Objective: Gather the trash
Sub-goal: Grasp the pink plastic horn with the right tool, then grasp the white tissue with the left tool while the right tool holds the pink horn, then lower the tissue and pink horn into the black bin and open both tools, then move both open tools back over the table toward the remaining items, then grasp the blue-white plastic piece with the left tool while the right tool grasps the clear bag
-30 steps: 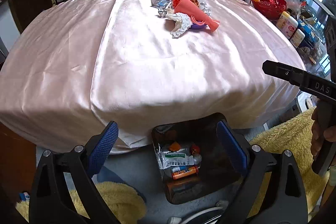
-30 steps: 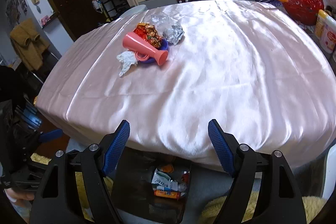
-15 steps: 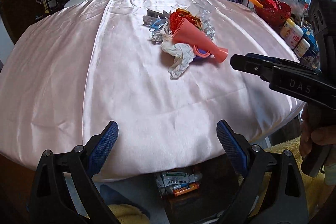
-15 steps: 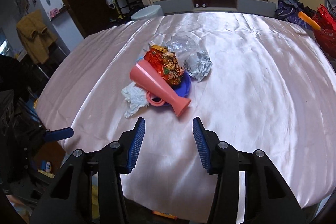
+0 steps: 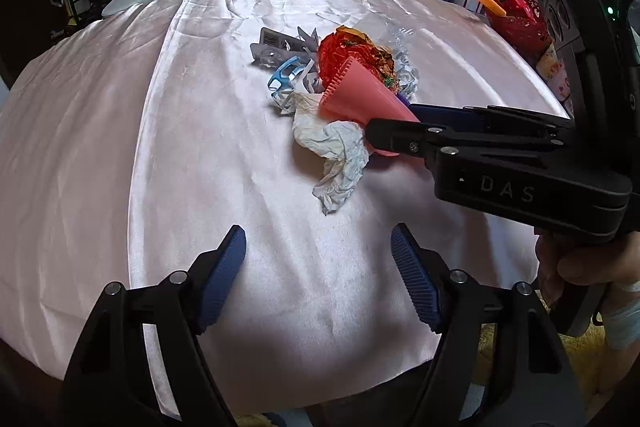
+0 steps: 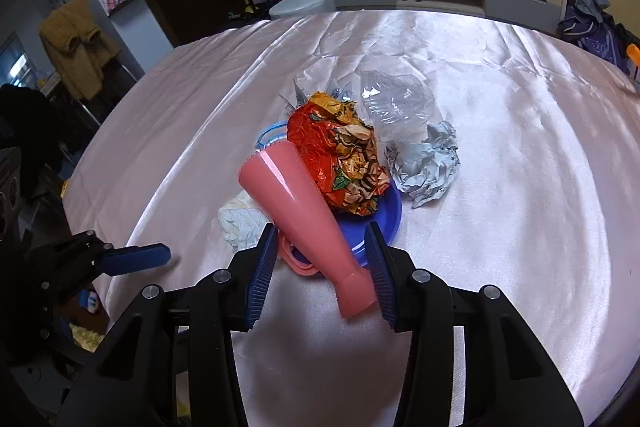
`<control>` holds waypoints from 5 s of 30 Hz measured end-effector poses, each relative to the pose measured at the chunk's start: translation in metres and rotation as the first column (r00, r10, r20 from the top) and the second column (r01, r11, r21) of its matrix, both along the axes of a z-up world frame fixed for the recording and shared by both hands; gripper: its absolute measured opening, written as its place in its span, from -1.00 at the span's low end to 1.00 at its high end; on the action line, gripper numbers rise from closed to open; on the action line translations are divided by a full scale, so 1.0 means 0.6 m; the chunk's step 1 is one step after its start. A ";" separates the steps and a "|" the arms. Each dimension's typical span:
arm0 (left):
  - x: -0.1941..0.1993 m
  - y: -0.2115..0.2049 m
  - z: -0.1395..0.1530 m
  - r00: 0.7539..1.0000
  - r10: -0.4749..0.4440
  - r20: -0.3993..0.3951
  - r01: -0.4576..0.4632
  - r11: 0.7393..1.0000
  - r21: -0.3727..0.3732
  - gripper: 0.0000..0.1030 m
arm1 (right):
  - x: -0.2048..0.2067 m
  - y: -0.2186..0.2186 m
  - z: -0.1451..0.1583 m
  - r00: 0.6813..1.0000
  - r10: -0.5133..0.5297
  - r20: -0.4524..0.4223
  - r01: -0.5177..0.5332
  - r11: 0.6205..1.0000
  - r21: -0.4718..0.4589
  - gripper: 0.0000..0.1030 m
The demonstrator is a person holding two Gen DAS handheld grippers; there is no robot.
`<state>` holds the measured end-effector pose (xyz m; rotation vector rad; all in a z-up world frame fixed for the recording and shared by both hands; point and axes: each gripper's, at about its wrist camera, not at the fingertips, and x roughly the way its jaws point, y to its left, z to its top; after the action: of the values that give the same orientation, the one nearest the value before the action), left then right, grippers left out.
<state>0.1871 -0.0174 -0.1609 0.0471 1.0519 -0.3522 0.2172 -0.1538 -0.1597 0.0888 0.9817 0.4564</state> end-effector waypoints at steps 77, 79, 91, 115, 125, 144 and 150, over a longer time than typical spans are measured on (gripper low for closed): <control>-0.337 0.022 -0.124 0.989 -0.006 -0.149 -0.009 0.995 -0.097 -0.99 | -0.356 -0.052 -0.114 0.977 -0.102 -0.187 0.105 0.994 0.006 -0.51; -0.336 0.019 -0.131 0.987 -0.013 -0.160 -0.001 0.996 -0.092 -0.99 | -0.354 -0.050 -0.117 0.976 -0.098 -0.194 0.101 0.995 0.002 -0.51; -0.327 0.020 -0.141 0.981 -0.008 -0.193 -0.008 0.997 -0.083 -0.95 | -0.346 -0.051 -0.126 0.970 -0.106 -0.220 0.107 0.994 -0.008 -0.48; -0.290 0.043 -0.071 0.996 0.059 -0.070 -0.060 0.998 0.000 0.64 | -0.320 -0.100 -0.047 0.972 -0.210 -0.104 0.216 0.975 0.049 0.69; -0.227 0.048 -0.002 0.998 0.059 0.020 -0.059 0.998 -0.013 0.64 | -0.243 -0.122 0.019 0.969 -0.247 0.004 0.247 0.969 0.029 0.71; -0.022 0.030 0.049 0.995 0.036 0.090 -0.037 0.999 0.011 0.64 | -0.059 -0.099 0.066 0.973 -0.223 0.065 0.224 0.975 0.000 0.71; 0.044 0.024 0.055 0.994 0.040 0.101 -0.042 0.999 0.015 0.54 | 0.005 -0.081 0.071 0.976 -0.203 0.076 0.203 0.979 0.000 0.71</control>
<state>0.2134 -0.0029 -0.1281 0.0575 0.9551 -0.3006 0.2205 -0.2024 -0.1169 0.1624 0.8894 0.2661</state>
